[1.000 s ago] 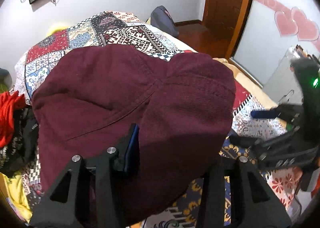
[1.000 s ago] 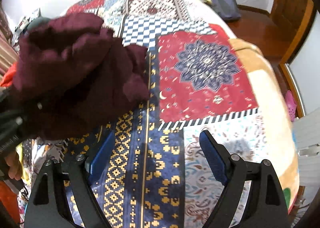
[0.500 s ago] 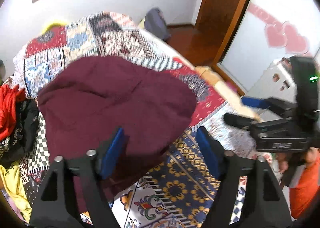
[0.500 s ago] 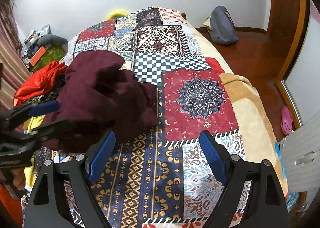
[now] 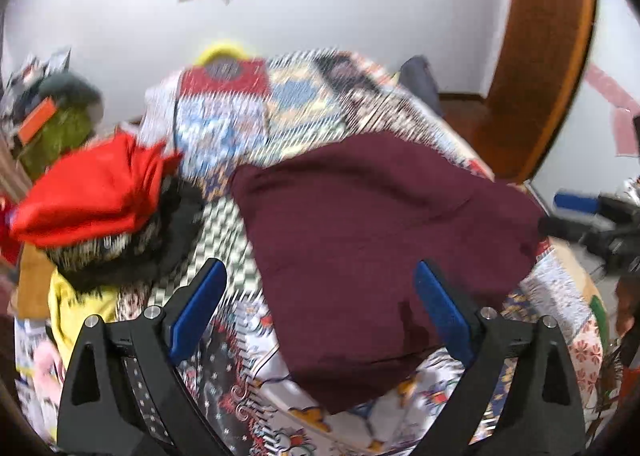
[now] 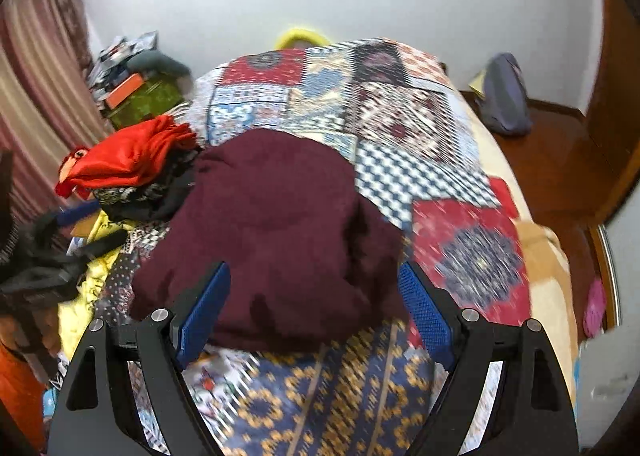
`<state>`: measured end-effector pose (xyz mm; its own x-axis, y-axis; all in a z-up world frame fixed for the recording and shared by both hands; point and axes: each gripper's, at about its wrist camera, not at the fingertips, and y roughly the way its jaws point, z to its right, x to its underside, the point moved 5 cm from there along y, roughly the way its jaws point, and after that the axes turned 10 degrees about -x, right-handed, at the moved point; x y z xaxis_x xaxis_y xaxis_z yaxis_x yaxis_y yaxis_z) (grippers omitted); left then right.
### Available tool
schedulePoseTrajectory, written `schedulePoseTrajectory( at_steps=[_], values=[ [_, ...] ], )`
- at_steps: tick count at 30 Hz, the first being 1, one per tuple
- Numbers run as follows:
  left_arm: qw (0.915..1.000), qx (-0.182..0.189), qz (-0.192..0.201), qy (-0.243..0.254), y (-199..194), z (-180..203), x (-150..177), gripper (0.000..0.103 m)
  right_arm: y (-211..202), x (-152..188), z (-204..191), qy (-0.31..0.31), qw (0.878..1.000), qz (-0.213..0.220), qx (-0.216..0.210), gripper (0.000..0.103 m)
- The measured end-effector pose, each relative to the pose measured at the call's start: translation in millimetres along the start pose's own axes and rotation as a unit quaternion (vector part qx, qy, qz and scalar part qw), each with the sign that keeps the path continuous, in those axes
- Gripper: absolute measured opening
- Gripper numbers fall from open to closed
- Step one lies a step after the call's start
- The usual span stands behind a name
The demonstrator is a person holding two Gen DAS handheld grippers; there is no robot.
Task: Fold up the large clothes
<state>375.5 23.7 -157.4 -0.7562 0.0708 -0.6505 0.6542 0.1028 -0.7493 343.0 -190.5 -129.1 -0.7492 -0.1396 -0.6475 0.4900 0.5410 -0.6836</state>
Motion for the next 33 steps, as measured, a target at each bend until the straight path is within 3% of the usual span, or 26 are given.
schedulePoseTrajectory(
  at_steps=[5, 11, 17, 23, 28, 33],
  values=[
    [0.9978, -0.003, -0.066, 0.006, 48, -6, 31, 0.096, 40, -3, 4, -0.005, 0.999, -0.042, -0.012, 0.084],
    [0.9965, 0.019, -0.081, 0.009, 59, -5, 66, 0.101, 71, 34, 48, 0.023, 0.993, -0.112, -0.01, 0.085],
    [0.9961, 0.021, -0.086, 0.007, 58, -7, 89, 0.103, 62, 58, 74, 0.07, 0.989, -0.116, -0.052, 0.089],
    [0.9974, 0.006, -0.072, -0.004, 47, -22, 101, 0.103, 51, 58, 69, 0.044, 0.994, -0.099, -0.032, 0.089],
    [0.9943, 0.033, -0.093, -0.04, 46, -32, 107, 0.103, 48, 58, 66, 0.03, 0.995, -0.098, -0.018, 0.089],
    [0.9962, 0.02, -0.08, -0.028, 27, -34, 101, 0.103, 40, 53, 64, 0.029, 0.994, -0.101, -0.003, 0.089]
  ],
)
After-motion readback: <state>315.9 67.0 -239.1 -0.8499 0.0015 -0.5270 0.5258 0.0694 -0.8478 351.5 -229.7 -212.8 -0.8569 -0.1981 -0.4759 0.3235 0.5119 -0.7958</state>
